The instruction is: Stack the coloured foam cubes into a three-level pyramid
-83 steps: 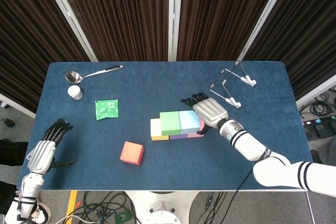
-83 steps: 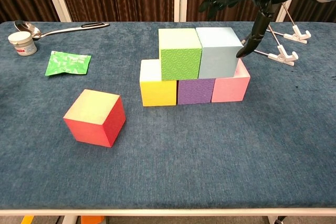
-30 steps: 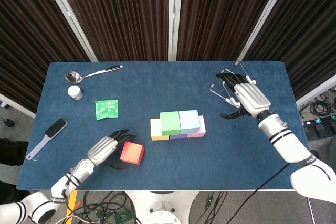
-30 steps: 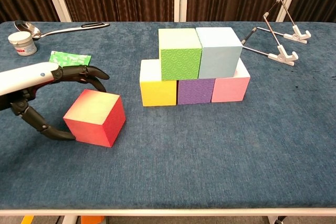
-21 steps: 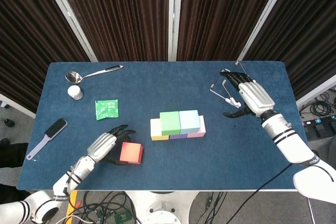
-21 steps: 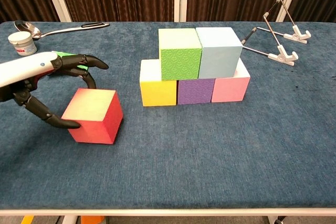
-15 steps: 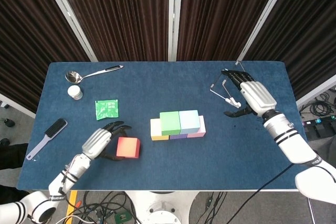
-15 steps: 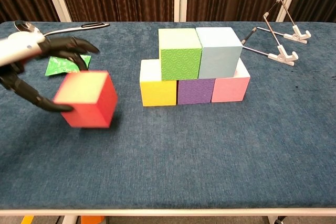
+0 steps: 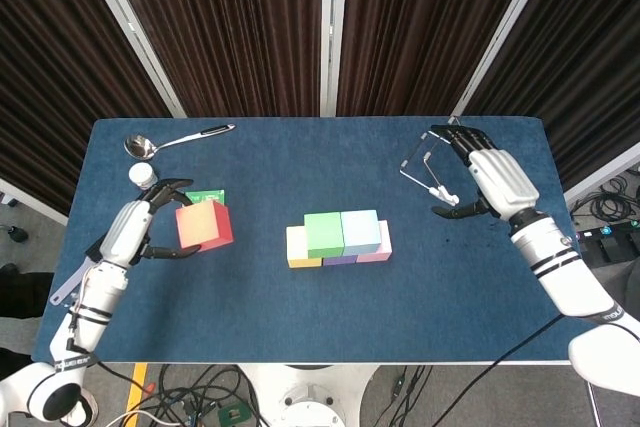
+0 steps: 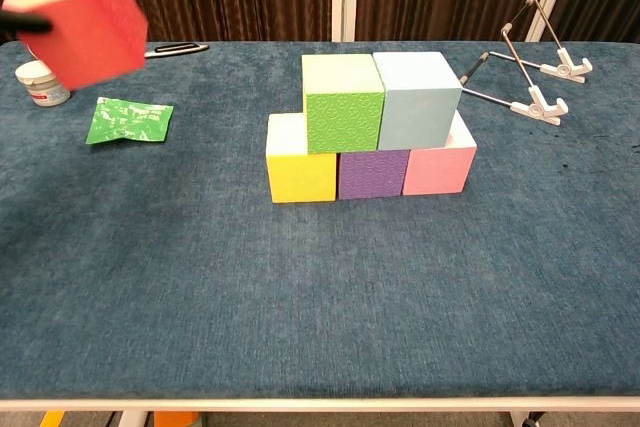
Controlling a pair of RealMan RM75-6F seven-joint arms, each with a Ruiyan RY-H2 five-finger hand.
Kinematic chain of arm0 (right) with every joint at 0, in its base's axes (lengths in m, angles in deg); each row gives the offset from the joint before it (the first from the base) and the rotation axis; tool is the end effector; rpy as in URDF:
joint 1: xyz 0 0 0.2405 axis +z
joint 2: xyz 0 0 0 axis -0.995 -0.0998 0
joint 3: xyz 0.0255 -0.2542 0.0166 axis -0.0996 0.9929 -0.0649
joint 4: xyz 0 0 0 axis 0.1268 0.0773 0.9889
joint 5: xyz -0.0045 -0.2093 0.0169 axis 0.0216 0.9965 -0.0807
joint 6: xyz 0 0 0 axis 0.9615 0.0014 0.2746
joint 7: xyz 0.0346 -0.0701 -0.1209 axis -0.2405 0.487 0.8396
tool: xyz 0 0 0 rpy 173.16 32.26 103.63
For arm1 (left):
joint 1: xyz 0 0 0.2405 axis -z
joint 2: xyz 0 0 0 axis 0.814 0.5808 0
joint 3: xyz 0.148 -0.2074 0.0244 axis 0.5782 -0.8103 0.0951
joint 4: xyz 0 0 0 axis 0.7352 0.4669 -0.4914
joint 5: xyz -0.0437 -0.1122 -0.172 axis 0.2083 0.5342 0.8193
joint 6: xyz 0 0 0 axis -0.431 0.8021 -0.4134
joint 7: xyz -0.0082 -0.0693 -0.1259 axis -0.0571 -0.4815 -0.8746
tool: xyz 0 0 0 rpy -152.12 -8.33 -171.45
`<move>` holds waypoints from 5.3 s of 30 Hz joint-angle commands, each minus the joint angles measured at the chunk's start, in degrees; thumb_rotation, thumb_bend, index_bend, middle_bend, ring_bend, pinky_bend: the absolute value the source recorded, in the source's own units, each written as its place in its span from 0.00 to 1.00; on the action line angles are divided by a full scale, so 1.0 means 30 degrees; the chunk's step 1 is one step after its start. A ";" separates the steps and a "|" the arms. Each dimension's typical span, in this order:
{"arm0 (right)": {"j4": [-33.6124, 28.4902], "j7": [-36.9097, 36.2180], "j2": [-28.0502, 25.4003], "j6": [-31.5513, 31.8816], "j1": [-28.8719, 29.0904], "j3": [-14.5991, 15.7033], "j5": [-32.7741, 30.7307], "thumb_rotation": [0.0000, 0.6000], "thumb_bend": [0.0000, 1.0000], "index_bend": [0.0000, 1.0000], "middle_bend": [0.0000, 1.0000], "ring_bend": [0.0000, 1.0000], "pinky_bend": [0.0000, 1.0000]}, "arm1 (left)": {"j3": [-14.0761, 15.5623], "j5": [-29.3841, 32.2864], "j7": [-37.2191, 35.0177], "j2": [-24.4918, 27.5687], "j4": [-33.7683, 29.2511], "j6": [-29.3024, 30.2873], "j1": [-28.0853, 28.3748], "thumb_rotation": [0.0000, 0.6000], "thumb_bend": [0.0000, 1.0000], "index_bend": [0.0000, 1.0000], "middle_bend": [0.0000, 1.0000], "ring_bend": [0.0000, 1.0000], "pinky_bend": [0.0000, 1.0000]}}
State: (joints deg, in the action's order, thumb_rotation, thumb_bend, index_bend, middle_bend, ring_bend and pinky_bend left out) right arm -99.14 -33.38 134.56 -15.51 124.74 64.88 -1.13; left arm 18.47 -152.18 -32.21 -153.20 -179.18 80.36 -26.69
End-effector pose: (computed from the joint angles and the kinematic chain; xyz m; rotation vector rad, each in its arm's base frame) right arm -0.1322 -0.3585 0.1907 1.6655 -1.1451 1.1924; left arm -0.1775 0.2967 0.1115 -1.4430 -1.3182 -1.4822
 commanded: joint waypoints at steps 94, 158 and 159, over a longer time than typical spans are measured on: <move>0.3805 -0.3329 0.1403 0.1194 -0.3346 0.0000 0.0522 1.00 0.04 0.00 0.08 0.00 0.00 | -0.4875 1.5760 1.4101 -0.7508 -0.1616 -0.0771 1.1499 1.00 0.22 0.19 0.67 0.25 0.07; 0.4146 -0.3374 0.1827 0.0929 -0.3395 0.0332 0.1136 1.00 0.04 0.00 0.08 0.00 0.00 | -0.4237 1.4635 1.2369 -0.6565 -0.0762 -0.2795 1.1524 1.00 0.23 0.18 0.66 0.25 0.07; 0.4160 -0.3386 0.1841 0.0916 -0.3393 0.0343 0.1145 1.00 0.04 0.00 0.08 0.00 0.00 | -0.4228 1.4644 1.2358 -0.6573 -0.0743 -0.2802 1.1522 1.00 0.23 0.18 0.66 0.25 0.07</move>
State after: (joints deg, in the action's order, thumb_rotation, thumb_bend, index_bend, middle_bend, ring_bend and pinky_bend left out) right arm -86.67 -43.54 140.08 -12.77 114.56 65.91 2.30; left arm 5.78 -108.25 4.86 -172.92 -181.41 71.96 7.87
